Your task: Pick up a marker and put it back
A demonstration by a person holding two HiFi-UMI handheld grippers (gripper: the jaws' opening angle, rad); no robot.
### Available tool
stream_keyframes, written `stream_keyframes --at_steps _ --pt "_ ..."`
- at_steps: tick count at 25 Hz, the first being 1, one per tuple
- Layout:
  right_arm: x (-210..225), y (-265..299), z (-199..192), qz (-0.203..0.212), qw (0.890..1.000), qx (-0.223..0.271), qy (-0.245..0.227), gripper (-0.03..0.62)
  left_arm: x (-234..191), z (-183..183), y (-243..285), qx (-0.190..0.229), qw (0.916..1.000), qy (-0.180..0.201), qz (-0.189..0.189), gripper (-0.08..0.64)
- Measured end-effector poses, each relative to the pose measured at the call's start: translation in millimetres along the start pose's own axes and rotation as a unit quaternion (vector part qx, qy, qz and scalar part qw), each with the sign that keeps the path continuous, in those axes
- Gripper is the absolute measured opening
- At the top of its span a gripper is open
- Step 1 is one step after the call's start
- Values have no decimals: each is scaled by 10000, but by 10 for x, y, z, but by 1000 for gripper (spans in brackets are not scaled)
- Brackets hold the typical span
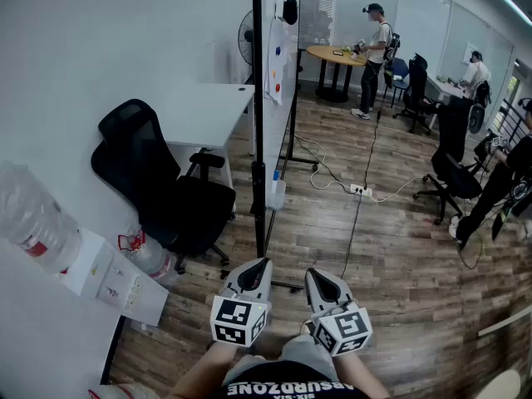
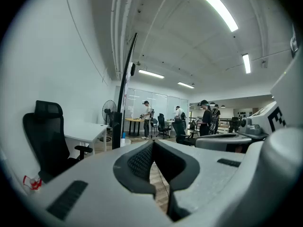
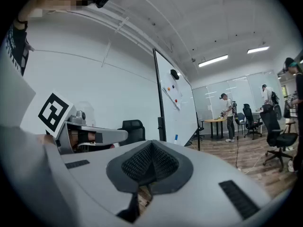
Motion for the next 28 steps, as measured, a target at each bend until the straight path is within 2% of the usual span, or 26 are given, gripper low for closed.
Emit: stream_keyframes --at_steps 17,21,25,28 --pt "390 144 -44 0 9998 -22 182 -2 -43 65 377 -38 9999 53 144 8" --pt "526 269 -26 54 9998 -69 184 -2 -65 159 536 64 9999 81 106 9" --pt "649 432 -39 146 9996 -150 198 -2 -141 282 700 223 9994 112 228 14" --pt "724 555 -41 250 9993 -191 203 -3 -214 374 820 361 9988 105 329 106"
Point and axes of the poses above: the fingertips, and each gripper's own axes: y forward along the fingers, x to its right, z out of its top, the point moved 5 cm from there along -y, backward along the fingers
